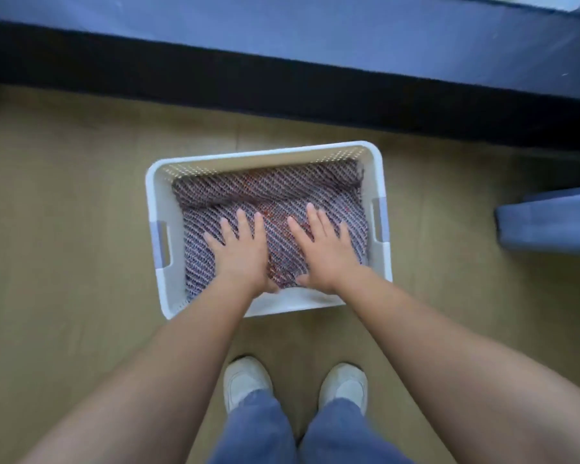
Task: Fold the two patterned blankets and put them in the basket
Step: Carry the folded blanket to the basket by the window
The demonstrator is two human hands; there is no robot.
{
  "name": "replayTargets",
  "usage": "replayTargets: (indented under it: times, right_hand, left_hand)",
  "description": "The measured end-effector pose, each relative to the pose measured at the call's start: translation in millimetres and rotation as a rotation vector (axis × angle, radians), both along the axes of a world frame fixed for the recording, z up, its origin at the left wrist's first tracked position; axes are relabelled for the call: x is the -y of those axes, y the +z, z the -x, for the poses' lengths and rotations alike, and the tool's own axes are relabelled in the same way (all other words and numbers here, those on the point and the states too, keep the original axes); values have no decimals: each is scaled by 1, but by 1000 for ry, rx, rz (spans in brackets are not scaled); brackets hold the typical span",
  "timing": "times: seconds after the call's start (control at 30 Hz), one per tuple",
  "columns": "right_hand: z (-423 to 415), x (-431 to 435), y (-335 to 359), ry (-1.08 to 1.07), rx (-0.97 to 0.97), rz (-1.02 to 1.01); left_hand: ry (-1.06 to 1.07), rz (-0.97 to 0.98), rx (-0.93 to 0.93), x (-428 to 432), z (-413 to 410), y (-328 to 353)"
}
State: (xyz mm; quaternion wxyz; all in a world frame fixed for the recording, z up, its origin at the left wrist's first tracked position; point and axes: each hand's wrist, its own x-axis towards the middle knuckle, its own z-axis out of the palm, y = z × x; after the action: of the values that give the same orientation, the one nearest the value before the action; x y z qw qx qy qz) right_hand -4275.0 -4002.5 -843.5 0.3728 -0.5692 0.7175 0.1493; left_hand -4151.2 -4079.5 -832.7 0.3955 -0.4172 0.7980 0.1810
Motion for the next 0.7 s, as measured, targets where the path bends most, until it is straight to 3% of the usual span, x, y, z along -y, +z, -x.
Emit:
replayTargets:
  times: [0.3,0.53,0.7]
  right_hand:
    - [12,-103,287,-415,-25,106]
    - [5,-208,480,-841,-237,238]
    - [-38,-293,573,-1159,-360,312]
  left_hand:
    - [-155,23,-356,-54,37,273]
    - [-696,-49,-603,-122,97,465]
    - [-1089,-162,-554,-203,116,567]
